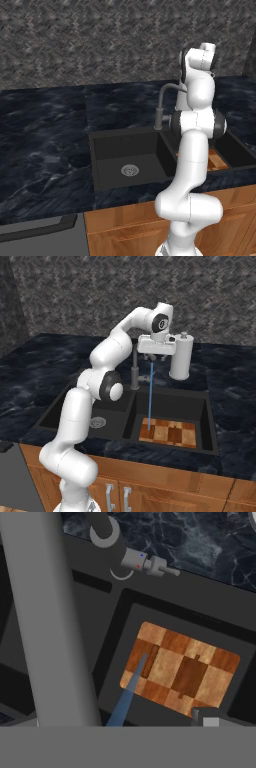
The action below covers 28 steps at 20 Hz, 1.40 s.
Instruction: Turn on the sink faucet with hot water and rinse the cutting board for ten seconds, then turn off the faucet. Push the cutting board to reach the water if necessary.
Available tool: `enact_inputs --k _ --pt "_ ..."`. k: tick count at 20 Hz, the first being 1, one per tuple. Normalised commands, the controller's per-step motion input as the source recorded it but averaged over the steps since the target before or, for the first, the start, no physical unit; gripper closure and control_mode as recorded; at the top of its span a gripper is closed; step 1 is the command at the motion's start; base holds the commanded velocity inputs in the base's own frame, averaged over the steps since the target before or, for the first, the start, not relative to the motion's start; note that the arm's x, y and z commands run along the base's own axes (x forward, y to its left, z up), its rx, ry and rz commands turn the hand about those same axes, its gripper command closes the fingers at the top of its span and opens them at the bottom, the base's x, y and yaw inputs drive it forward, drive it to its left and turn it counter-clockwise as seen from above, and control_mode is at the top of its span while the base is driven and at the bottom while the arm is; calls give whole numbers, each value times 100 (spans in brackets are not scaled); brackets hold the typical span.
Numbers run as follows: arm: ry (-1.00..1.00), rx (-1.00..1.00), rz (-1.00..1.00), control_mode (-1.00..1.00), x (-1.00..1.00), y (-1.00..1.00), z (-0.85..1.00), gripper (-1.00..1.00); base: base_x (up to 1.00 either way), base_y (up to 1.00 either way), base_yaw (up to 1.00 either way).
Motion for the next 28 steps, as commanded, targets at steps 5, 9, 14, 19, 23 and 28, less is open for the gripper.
enact_inputs --k 5,9,14,19,23,28 --pt "0 0 0 -100 0 1 -2 -100 0 0 0" --pt "0 0 0 -100 -3 16 -9 -100 0 0 0" --pt "0 0 0 -100 -17 34 -12 -100 0 0 0" --pt "0 -1 0 -100 -25 47 -13 -100 0 0 0" --pt "0 -2 0 -100 -23 55 -12 -100 0 0 0" --pt "0 -4 0 -100 -31 63 -13 -100 0 0 0"
